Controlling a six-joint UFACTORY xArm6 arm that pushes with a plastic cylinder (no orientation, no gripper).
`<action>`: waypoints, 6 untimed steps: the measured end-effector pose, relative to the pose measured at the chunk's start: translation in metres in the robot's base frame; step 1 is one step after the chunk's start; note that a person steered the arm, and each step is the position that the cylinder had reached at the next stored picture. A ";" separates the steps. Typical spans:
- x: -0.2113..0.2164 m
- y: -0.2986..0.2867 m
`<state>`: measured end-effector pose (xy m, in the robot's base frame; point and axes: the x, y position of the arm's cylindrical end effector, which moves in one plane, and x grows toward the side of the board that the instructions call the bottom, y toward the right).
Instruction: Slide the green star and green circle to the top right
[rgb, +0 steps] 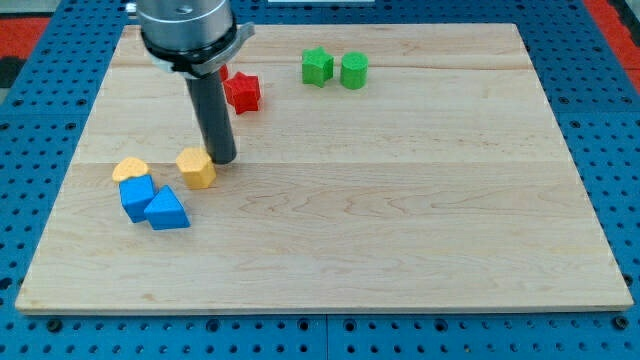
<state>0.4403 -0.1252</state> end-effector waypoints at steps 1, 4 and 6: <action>0.017 -0.019; 0.005 0.030; -0.090 0.043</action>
<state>0.3506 -0.0821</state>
